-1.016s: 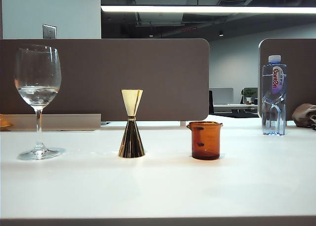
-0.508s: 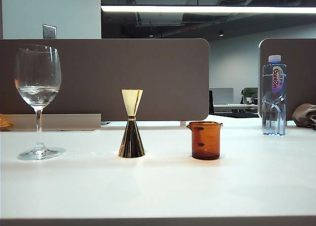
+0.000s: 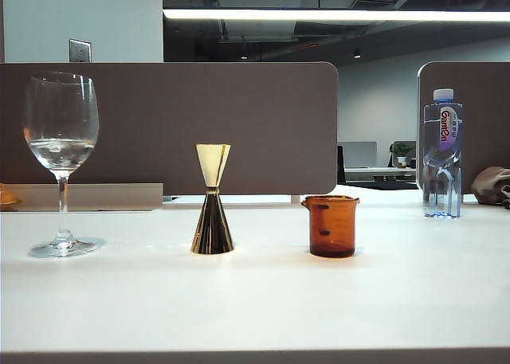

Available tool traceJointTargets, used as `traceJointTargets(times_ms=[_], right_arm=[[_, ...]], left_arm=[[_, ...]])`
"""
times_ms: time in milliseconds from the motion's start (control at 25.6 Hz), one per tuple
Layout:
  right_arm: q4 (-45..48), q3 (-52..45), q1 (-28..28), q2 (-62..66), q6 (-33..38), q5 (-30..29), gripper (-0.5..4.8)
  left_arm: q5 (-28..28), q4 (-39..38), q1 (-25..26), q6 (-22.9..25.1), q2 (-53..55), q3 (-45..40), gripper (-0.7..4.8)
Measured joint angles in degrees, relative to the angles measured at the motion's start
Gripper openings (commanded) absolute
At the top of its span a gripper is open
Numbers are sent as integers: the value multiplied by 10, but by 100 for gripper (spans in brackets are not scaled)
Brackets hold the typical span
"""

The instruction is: Pick up the small amber measuring cup and pour the water in it into the jigger, then pick up the jigger and pour the water in it into the wine glass.

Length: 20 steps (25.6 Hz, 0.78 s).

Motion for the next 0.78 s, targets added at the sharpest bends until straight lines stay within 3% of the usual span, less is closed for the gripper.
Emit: traceJointTargets(times_ms=[781], right_arm=[[5, 0, -13, -2, 0, 2, -4]], left_arm=[[0, 0, 0, 0, 0, 0, -2]])
